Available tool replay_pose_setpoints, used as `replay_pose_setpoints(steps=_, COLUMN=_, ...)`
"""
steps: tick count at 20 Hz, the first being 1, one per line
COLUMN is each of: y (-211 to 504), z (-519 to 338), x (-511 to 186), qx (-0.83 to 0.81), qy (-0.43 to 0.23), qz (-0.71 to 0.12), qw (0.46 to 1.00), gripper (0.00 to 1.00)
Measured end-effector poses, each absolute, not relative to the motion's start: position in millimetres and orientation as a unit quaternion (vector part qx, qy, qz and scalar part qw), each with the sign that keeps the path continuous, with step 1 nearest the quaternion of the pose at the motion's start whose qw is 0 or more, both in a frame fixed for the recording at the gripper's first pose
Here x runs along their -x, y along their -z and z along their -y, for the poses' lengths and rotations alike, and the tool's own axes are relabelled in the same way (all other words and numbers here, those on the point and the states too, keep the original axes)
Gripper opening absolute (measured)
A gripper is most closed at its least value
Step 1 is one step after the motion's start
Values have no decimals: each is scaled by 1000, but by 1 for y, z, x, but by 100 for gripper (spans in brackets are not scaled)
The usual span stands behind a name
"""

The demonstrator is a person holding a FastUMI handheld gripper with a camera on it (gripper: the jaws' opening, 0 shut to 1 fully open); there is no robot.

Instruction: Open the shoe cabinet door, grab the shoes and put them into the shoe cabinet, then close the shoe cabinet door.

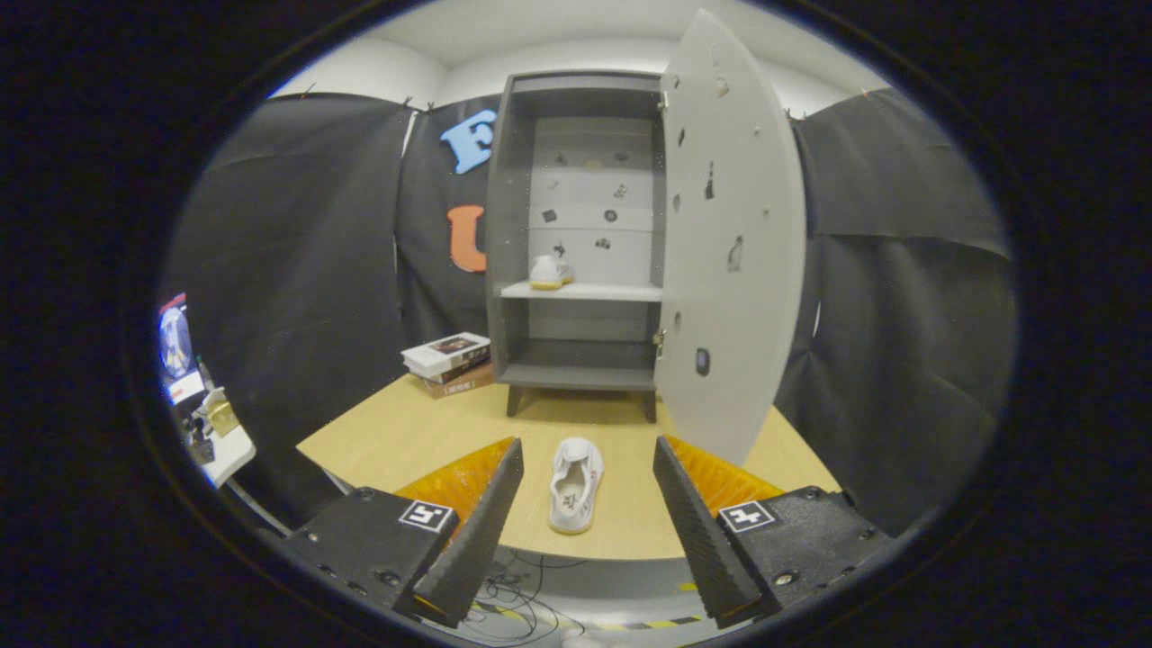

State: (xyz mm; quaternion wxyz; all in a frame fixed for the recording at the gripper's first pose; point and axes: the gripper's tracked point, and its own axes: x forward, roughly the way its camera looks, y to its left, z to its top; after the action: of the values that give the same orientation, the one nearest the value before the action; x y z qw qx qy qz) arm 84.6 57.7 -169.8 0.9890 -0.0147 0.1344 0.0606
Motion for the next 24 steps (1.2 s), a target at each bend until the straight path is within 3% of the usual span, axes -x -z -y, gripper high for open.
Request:
replay_pose_setpoints(steps=6, y=205, z=-80, x=-88, qx=-7, qy=-89, qz=-191, qw=978, gripper=93)
replay_pose_setpoints(steps=24, y=253, z=-82, x=-112, qx=-19, qy=-54, qz=-296, qw=954, gripper=93)
